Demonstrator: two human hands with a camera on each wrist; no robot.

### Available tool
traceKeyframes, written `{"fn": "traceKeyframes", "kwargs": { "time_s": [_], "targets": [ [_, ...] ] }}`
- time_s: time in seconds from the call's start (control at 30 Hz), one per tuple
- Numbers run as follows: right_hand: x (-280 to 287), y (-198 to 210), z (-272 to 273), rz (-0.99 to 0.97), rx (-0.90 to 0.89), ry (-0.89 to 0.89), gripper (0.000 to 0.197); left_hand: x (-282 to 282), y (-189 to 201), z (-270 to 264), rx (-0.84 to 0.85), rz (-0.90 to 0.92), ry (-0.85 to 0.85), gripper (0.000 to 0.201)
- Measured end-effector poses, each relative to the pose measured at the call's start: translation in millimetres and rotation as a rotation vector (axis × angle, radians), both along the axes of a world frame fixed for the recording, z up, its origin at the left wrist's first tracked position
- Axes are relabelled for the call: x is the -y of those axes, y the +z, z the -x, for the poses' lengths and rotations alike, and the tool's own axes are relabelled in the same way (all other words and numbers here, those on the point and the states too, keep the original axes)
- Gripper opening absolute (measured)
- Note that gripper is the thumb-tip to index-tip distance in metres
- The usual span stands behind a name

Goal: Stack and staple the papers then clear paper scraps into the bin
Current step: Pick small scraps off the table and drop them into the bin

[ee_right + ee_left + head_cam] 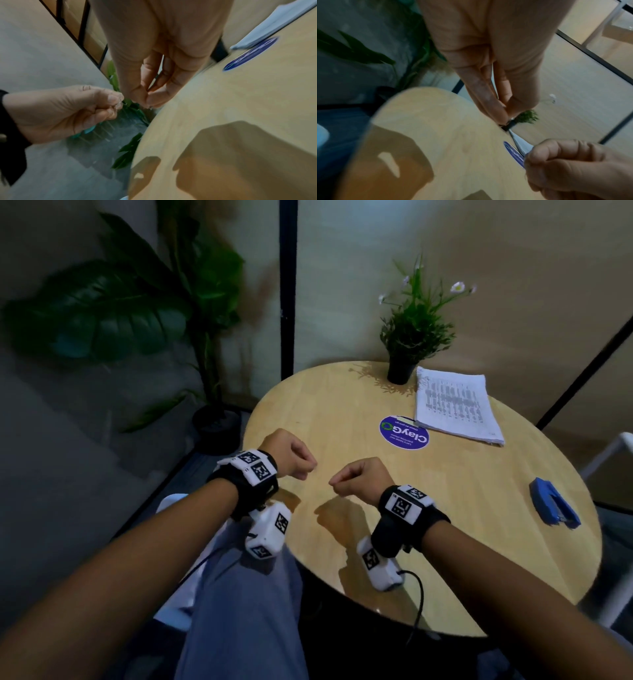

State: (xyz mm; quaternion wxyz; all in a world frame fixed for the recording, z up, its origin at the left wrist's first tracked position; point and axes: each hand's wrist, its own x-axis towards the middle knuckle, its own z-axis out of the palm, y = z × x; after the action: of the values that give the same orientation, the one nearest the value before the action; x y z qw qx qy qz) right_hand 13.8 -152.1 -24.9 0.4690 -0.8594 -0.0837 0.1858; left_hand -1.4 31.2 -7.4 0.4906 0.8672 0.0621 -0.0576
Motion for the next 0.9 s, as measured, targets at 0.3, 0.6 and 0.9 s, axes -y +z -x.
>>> {"fn": "traceKeyframes", "kwargs": {
  "time_s": [0.3,0.6,0.9],
  "targets": [
    [-168,21,-6,0.062,0.133,0.363,0.023,-143,-15,47,-0.061,-0.116,0.225,0.022],
    [-253,-7,-1,0.316,0.123,0.613,0.010,-194,-51,73,-0.168,-0.071,0.354,0.014],
    [-283,-17,-4,0.377,0.109,0.714,0.012,-206,-69,83,-0.203,0.036,0.396,0.013]
  ]
}}
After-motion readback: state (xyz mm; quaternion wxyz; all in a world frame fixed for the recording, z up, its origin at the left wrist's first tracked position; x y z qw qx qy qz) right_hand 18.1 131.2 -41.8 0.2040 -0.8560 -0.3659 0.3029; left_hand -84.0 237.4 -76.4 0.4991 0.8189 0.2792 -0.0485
